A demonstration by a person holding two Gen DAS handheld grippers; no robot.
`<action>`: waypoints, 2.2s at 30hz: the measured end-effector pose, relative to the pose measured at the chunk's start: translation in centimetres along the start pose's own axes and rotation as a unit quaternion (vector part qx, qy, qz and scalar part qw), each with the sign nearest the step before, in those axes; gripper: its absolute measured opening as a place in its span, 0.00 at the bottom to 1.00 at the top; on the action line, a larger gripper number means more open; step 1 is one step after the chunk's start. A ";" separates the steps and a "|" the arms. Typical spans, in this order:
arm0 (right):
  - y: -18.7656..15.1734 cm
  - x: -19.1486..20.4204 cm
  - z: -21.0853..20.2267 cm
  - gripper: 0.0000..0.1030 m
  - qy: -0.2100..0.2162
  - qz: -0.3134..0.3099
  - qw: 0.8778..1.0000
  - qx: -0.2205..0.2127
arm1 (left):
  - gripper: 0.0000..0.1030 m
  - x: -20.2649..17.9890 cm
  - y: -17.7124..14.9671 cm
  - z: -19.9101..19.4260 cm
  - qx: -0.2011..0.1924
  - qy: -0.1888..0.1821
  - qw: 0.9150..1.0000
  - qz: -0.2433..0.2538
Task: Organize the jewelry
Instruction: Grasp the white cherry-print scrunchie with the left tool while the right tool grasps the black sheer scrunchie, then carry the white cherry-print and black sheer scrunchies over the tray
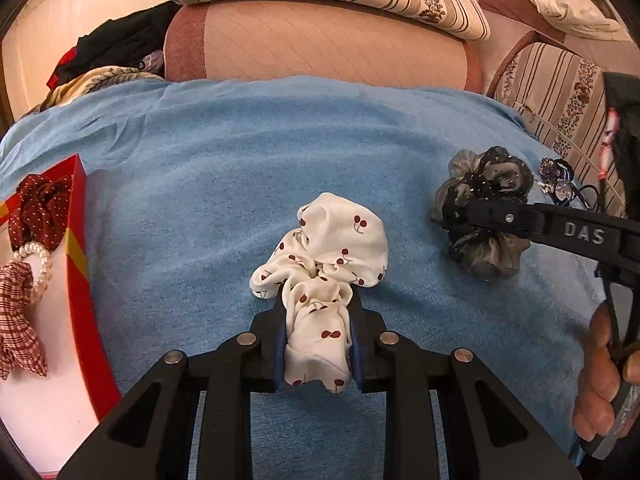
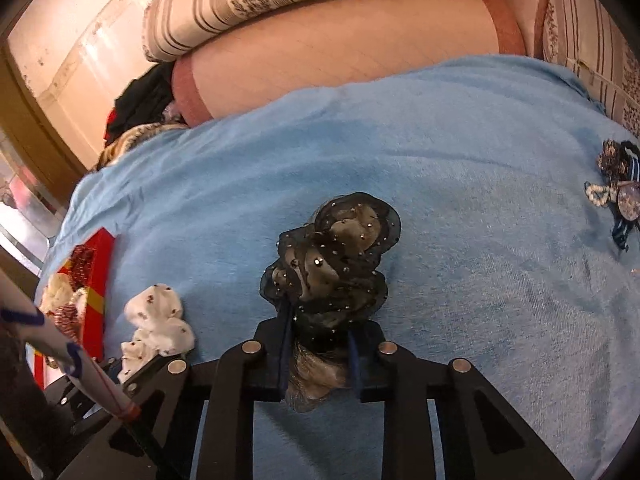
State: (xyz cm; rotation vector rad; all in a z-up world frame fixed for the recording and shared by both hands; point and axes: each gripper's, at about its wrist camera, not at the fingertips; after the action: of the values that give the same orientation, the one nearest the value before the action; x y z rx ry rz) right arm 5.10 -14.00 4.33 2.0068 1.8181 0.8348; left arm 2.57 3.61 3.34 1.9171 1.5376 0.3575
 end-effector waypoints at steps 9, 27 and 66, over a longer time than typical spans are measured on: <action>-0.5 1.9 -2.2 0.24 0.028 -0.034 0.999 -0.032 | 0.23 -0.2 0.4 -1.1 -0.024 0.016 1.000 0.009; -1.6 4.4 -3.1 0.24 0.064 -0.068 0.995 -0.041 | 0.23 -0.5 0.6 -3.3 -0.066 0.061 0.996 0.029; -6.8 15.1 -9.1 0.24 0.148 -0.089 0.983 -0.054 | 0.23 9.8 -4.2 -19.4 -0.160 0.143 0.975 -0.055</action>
State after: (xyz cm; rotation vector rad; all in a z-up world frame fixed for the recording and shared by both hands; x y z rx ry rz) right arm -5.37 0.34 10.71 1.6950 2.0234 1.1987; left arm -9.16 19.37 13.49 1.5731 1.6412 0.8097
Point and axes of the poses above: each gripper's, at about its wrist camera, not at the fingertips, and z roughly the way its jaws point, x to its left, y to its top, and after that the axes turned 5 degrees about -y, right-handed
